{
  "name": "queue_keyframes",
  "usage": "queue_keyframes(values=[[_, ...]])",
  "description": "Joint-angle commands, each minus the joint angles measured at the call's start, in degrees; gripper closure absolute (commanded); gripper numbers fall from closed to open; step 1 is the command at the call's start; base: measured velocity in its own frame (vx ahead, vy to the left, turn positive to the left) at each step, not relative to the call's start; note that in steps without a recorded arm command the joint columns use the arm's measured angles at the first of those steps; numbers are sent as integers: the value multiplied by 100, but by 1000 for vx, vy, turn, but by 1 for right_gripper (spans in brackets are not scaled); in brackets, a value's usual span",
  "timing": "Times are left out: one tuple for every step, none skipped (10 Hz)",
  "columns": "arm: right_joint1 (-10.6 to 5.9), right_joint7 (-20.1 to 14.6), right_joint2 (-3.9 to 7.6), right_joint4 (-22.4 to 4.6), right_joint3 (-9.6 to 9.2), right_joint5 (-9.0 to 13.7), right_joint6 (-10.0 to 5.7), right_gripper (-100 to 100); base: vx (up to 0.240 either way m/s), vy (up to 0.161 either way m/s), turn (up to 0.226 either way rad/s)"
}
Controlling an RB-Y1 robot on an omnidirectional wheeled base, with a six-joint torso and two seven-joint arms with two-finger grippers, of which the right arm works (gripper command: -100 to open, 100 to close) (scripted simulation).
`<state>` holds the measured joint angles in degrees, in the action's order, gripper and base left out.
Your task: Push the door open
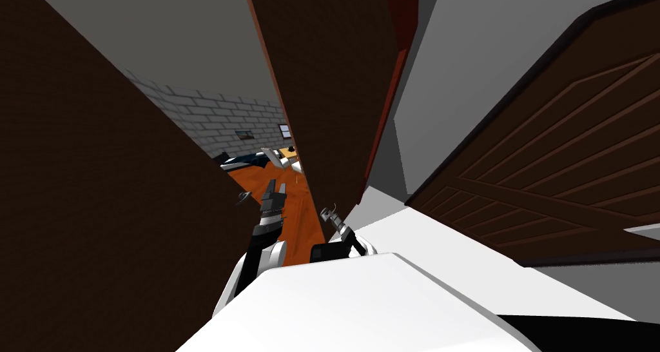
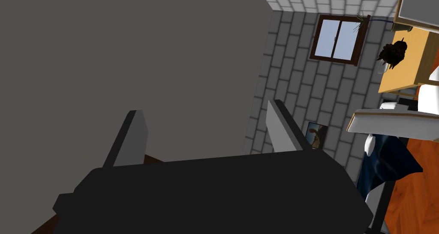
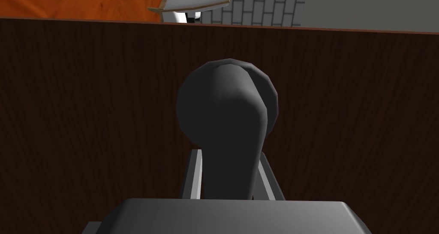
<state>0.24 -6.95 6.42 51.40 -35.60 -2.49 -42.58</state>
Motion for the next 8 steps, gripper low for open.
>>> queue_keyframes(values=[[-64,27,-10,-61,116,34,-33,100,88,125,-50],[-77,52,-16,-88,189,52,-35,100,97,157,-25],[-85,67,-21,-105,233,63,-35,100,110,147,-30],[-101,98,-31,-139,325,85,-37,100,107,149,-43],[-110,116,-37,-159,376,98,-38,100,110,142,-25],[-129,152,-51,-199,482,124,-40,100,115,128,-45],[-139,171,-60,-220,539,138,-41,100,130,136,-28],[-150,191,-68,-242,596,152,-42,100,110,140,-50]])
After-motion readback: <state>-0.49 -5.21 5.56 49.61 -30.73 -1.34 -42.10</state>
